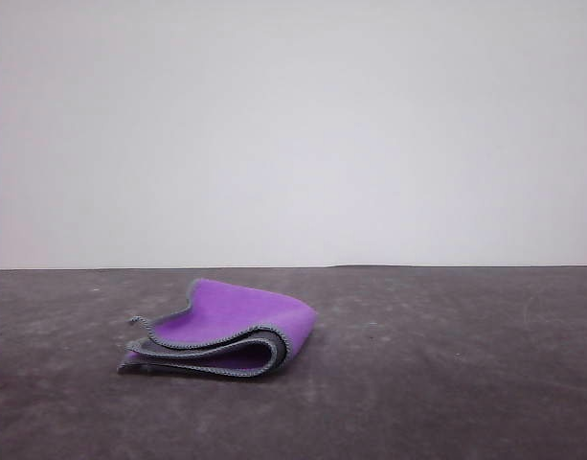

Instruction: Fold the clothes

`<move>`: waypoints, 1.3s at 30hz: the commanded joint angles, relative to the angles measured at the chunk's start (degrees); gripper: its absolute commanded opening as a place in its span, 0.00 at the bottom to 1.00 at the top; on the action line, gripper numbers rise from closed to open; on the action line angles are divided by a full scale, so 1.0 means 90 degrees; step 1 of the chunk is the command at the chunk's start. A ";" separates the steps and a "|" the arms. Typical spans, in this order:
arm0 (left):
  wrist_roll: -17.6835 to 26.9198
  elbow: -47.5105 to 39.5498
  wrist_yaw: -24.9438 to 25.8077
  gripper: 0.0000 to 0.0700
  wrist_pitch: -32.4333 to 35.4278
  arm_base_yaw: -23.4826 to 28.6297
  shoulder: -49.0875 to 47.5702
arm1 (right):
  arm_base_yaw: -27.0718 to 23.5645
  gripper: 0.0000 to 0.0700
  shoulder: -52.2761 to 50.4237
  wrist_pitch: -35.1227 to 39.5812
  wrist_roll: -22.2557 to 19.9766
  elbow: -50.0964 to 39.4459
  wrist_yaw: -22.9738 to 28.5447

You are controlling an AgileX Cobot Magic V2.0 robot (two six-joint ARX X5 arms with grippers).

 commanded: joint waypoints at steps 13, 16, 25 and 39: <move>0.0066 -0.0129 -0.0015 0.00 -0.0034 0.0002 -0.0007 | 0.0015 0.02 -0.0005 0.0070 0.0107 -0.0032 0.0002; 0.0066 -0.0129 -0.0015 0.00 -0.0034 0.0002 -0.0007 | 0.0015 0.02 -0.0005 0.0070 0.0107 -0.0032 0.0002; 0.0066 -0.0129 -0.0015 0.00 -0.0034 0.0002 -0.0007 | 0.0015 0.02 -0.0005 0.0070 0.0107 -0.0032 0.0005; 0.0066 -0.0129 -0.0015 0.00 -0.0034 0.0002 -0.0007 | 0.0015 0.02 -0.0005 0.0070 0.0107 -0.0032 0.0002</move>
